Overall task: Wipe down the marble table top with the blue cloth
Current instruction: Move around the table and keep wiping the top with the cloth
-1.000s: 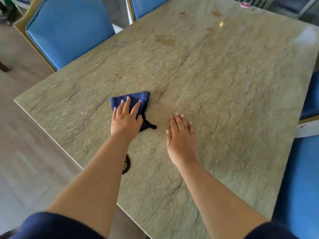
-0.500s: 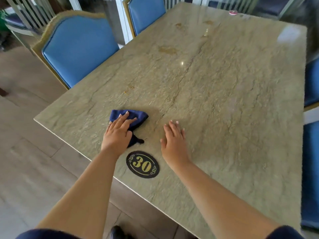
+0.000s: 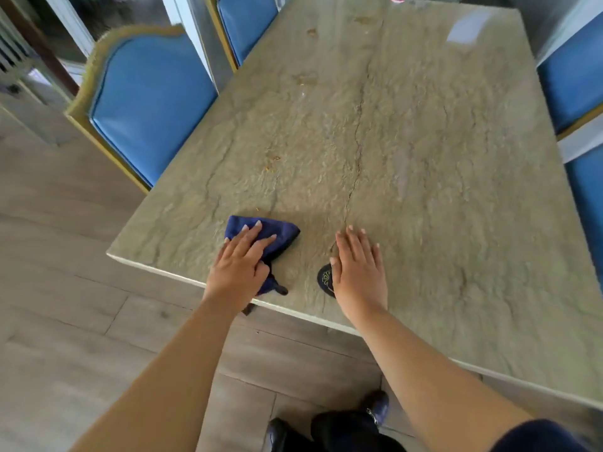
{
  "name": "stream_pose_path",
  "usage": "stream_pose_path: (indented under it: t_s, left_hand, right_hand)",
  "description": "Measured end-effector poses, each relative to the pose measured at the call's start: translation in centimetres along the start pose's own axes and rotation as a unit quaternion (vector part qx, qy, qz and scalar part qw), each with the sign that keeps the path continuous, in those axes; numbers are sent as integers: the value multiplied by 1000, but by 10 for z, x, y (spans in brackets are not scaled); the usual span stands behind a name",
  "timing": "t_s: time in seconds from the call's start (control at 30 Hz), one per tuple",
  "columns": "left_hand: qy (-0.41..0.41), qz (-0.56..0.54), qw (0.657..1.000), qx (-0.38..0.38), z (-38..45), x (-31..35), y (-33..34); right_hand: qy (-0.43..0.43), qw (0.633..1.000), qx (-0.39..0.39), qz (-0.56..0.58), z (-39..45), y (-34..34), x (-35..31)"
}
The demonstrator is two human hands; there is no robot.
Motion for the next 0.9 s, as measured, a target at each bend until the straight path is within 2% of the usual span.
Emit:
stream_pose_path:
  t_s: [0.1,0.17,0.23,0.33,0.4,0.53,0.63,0.7,0.77,0.9]
  left_hand:
    - [-55,-2,998,30,18,10,5]
    - [13,4,1000,2,7,30,19]
    - [112,15,991,-75,-12,46,35]
    - [186,9,974,-127,-5,39,32]
    - [167,12,979,-112,26,23,21]
    - [64,14,995,-72,122,-2,2]
    - [0,30,997,-69,183,1,0]
    - [-13,26,998,-51,196,11,3]
    - [43,7,998,-44,178,23,6]
    - [196,-14,970,-142,124,22,9]
  right_hand:
    - [22,999,9,34,6,-1,2]
    - [49,996,35,65,13,-6,5]
    - [64,992,46,102,26,-8,6]
    - [71,987,41,140,52,-5,8]
    - [68,987,42,141,74,-4,7]
    - [50,990,33,126,121,-1,7]
    - [51,993,29,106,154,1,8]
    - [55,995,23,76,171,3,8]
    - [57,997,14,42,178,5,5]
    - [60,998,-1,12,180,10,4]
Point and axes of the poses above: each hand's wrist, its own z-axis towards the middle knuckle, its own y-axis out of the palm, x = y × z, the point moved 8 cm from there along z, towards the middle knuckle, and after that the axes turned 15 degrees about -z, right-handed, at the moved point
